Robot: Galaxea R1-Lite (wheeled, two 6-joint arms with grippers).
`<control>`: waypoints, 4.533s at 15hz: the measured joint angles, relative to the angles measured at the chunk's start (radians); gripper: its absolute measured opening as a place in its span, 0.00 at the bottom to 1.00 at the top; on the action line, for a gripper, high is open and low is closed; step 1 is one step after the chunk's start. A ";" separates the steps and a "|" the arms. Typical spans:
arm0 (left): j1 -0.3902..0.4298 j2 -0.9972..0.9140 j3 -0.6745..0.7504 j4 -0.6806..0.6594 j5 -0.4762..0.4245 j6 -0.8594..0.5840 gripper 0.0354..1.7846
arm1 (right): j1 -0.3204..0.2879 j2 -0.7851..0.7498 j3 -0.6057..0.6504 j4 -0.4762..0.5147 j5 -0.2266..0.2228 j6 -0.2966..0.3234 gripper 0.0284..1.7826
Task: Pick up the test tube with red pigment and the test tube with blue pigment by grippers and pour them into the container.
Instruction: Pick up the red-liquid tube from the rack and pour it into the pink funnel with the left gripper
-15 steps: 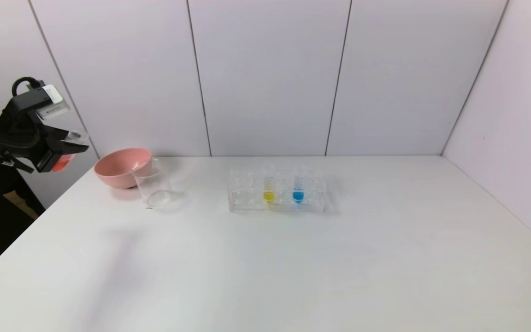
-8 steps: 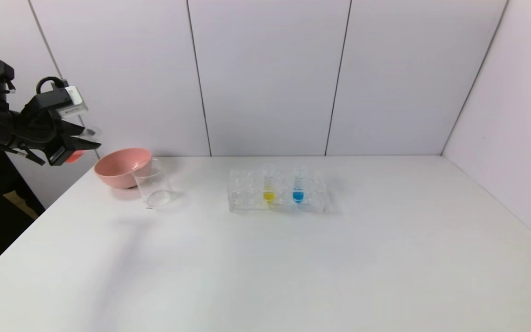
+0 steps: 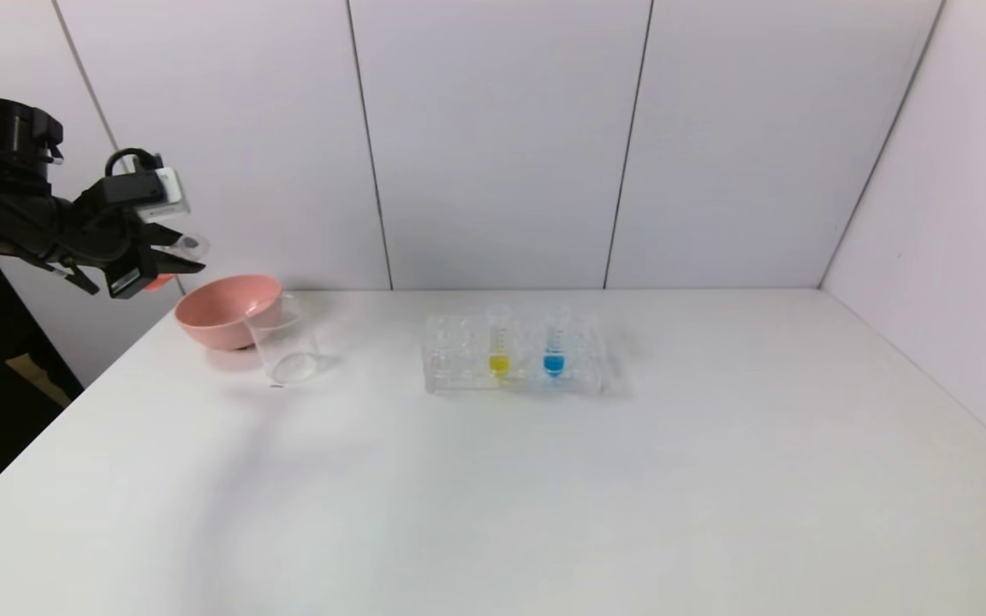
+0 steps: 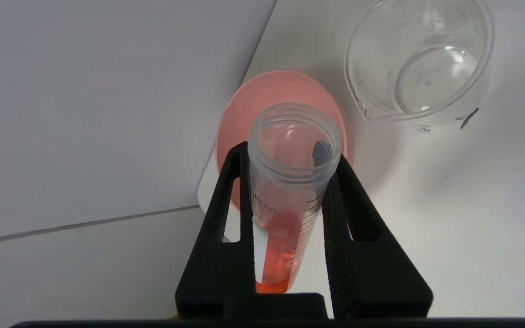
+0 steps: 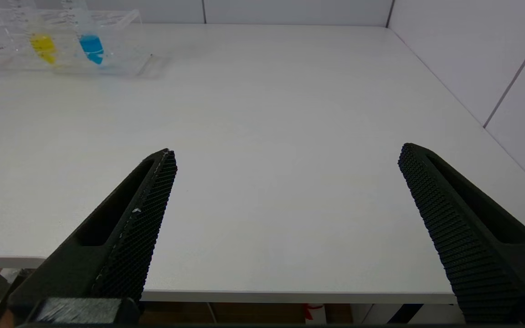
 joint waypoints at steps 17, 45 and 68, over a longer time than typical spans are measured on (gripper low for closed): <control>-0.042 0.091 -0.177 0.132 0.059 0.243 0.23 | 0.000 0.000 0.000 0.000 0.000 0.000 1.00; -0.095 0.099 -0.191 0.209 0.270 0.307 0.23 | 0.000 0.000 0.000 0.000 0.000 0.000 1.00; -0.116 0.082 -0.199 0.355 0.357 0.281 0.23 | 0.000 0.000 0.000 0.000 0.000 0.000 1.00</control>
